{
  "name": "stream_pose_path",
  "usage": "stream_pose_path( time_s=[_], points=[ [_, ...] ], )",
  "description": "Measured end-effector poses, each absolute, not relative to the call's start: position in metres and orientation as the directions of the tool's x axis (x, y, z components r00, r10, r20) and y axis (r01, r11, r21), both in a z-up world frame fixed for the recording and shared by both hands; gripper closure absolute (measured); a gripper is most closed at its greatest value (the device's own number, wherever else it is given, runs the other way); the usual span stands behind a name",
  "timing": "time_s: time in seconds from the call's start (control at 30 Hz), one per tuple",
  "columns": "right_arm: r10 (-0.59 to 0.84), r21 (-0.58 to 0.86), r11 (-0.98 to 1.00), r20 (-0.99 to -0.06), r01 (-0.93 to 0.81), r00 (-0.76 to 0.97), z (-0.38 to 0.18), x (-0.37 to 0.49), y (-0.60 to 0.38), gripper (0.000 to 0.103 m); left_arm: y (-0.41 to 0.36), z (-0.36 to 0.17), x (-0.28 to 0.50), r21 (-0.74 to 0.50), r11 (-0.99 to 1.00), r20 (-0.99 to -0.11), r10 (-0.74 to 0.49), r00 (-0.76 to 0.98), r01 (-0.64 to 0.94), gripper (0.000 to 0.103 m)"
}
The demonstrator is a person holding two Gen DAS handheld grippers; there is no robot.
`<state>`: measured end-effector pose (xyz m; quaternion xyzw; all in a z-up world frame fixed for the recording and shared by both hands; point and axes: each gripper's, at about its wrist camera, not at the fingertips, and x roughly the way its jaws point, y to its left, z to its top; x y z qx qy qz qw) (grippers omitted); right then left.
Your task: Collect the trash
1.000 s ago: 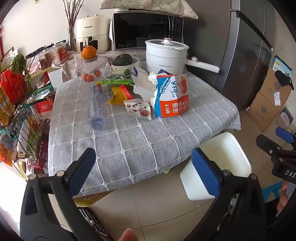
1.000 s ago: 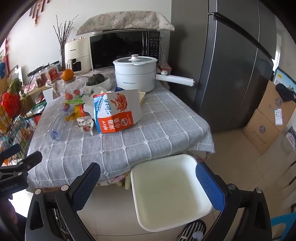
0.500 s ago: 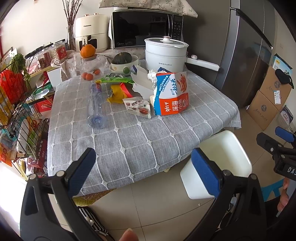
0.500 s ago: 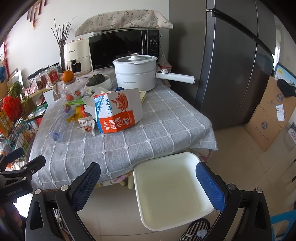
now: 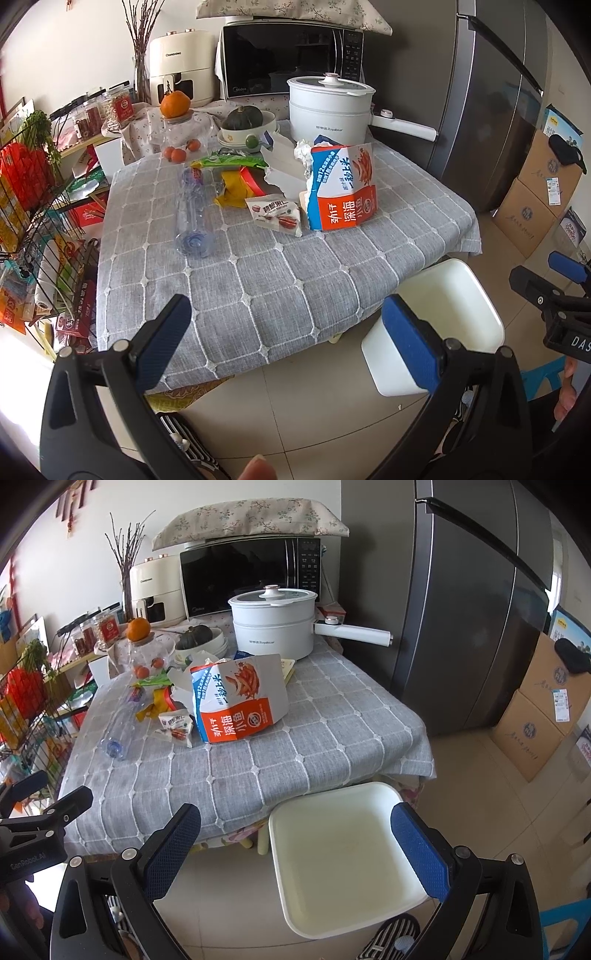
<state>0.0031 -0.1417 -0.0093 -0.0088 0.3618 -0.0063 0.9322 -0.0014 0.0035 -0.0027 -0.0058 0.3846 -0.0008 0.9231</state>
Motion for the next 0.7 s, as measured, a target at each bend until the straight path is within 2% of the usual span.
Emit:
stream_pose_path(
  time_s=[0.7],
  points=[
    [-0.024,-0.025,1.0,-0.682,0.009,0.731,-0.012,0.0029,-0.1416,0.0,0.0024,-0.0009,-0.0023,-0.006,1.0,-0.706,-0.002,0.708,-0.003,0.001]
  ],
)
